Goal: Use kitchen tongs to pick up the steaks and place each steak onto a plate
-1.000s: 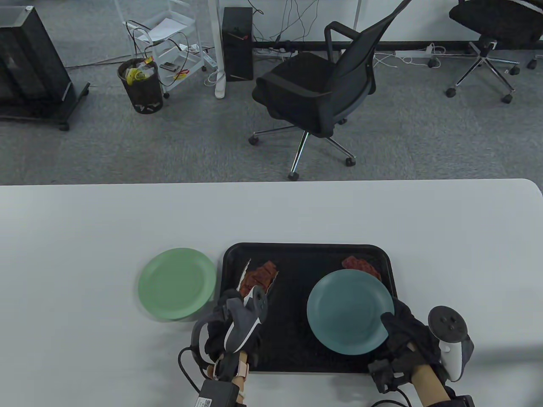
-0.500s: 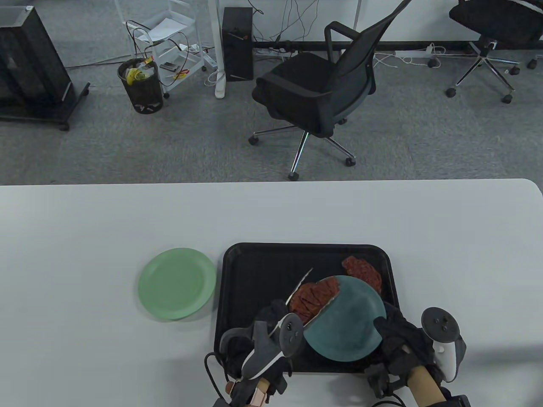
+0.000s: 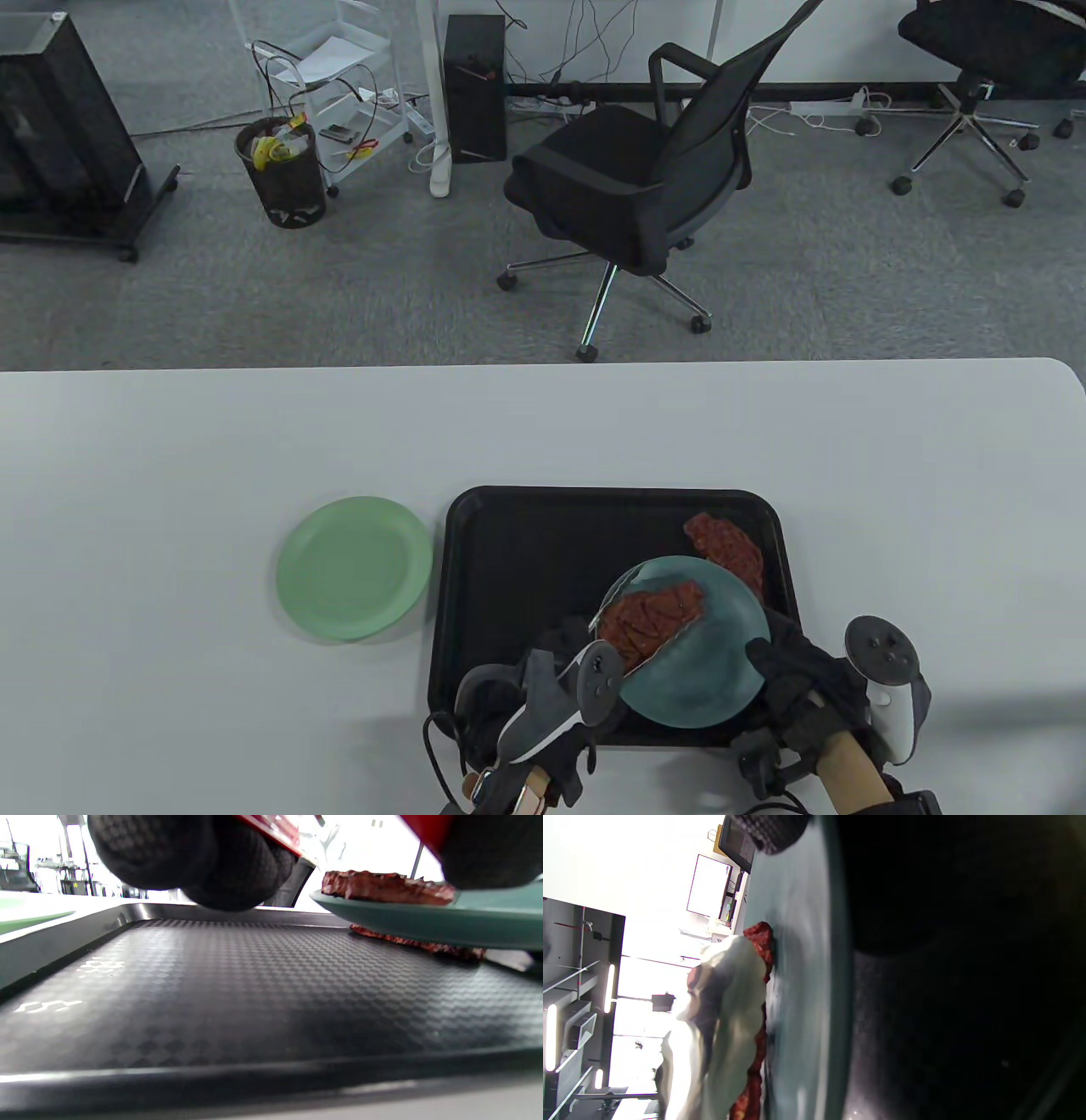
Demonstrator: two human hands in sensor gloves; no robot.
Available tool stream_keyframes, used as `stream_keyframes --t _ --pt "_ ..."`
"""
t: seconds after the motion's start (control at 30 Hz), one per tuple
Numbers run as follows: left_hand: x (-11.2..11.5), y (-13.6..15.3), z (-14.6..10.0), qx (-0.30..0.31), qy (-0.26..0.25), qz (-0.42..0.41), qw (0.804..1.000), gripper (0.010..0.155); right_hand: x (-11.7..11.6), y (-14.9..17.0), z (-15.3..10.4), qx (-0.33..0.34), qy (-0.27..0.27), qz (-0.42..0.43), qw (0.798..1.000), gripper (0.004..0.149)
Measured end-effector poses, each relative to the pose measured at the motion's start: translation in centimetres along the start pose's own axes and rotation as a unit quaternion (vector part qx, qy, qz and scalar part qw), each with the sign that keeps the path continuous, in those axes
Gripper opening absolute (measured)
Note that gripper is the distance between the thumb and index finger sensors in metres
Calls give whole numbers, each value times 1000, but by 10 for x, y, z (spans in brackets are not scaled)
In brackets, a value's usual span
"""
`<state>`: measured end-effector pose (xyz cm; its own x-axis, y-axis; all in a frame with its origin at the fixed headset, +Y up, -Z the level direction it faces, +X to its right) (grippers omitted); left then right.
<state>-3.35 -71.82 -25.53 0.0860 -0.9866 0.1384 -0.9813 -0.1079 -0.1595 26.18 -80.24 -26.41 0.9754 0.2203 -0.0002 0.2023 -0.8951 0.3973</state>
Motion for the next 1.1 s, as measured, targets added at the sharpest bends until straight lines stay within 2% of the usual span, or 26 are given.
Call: stream_keyframes --t 0.2,0.37,0.53,0.77,0.93,1.1 --pt "-25 23 -11 -13 -22 -77 997 103 5 -4 -2 10 6 28 1000 54" --pt "-28 46 -14 -60 -51 -114 990 102 23 -8 -3 18 35 65 997 54" --pt "-22 59 -12 -82 -53 -132 986 102 63 0 0 16 109 85 990 54" --pt "-18 70 -10 -107 -58 -142 982 102 124 36 0 -28 220 132 966 55" --pt "-11 76 -8 -125 -44 -133 982 102 154 60 -6 -64 279 150 946 55" --pt "-5 80 -6 -138 -33 -127 982 102 168 75 -8 -93 308 154 934 55"
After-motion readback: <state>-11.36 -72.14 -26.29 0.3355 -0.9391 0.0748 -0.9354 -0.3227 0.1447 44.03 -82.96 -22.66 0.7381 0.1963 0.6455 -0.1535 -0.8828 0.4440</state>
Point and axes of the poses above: the tracker on the back of each hand, its own y axis roughly to the little-finger side, its own z axis roughly from the wrist to the fingertips, x = y × z, the point moved 3 cm from there along z, roughly from the wrist to the fingertips, and after that the axes turned 1 degree about -x, right-handed, at the moved point
